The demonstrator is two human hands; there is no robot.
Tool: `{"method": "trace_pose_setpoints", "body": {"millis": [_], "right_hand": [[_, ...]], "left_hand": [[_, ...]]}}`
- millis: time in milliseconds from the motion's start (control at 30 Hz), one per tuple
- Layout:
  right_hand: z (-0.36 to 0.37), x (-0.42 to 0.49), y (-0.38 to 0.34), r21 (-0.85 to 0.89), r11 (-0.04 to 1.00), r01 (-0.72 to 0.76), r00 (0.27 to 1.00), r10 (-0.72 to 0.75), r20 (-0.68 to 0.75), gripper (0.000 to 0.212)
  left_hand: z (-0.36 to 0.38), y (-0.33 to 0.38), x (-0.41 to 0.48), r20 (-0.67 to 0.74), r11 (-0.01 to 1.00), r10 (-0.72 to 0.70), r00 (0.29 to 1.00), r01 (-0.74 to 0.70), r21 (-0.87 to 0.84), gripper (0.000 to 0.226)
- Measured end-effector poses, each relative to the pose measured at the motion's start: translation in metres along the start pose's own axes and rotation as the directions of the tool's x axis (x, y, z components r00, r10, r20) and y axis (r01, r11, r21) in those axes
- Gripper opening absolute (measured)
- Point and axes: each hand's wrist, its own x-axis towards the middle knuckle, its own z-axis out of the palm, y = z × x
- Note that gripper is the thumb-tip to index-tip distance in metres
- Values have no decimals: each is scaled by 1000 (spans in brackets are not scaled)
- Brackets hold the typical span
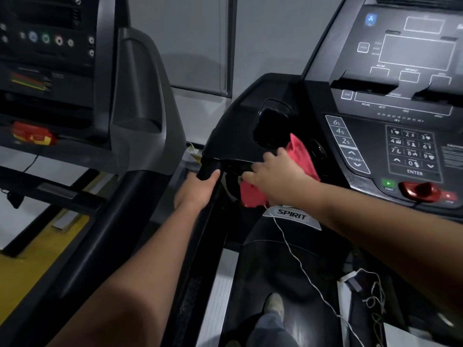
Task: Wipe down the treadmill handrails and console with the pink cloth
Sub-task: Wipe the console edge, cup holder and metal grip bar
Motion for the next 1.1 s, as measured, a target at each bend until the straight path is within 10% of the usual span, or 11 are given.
{"method": "trace_pose_setpoints", "body": {"millis": [333, 533, 767, 1100], "right_hand": [[17, -39, 64, 244, 953, -180, 965, 219, -142, 60], [26, -55, 88, 763, 595, -253, 929, 369, 20, 63], [24, -74, 129, 815, 471, -339, 898, 421, 130, 36], [7, -26, 157, 966, -249, 74, 804, 587, 90, 70]], "left_hand": [[1, 1, 0, 19, 1000, 5, 1000, -5, -6, 68], [0, 4, -3, 10, 1000, 2, 1000, -2, 26, 70], [1, 2, 0, -18, 999, -14, 1000, 13, -44, 64], [-3, 142, -13, -208, 770, 503, 839, -544, -334, 27]]}}
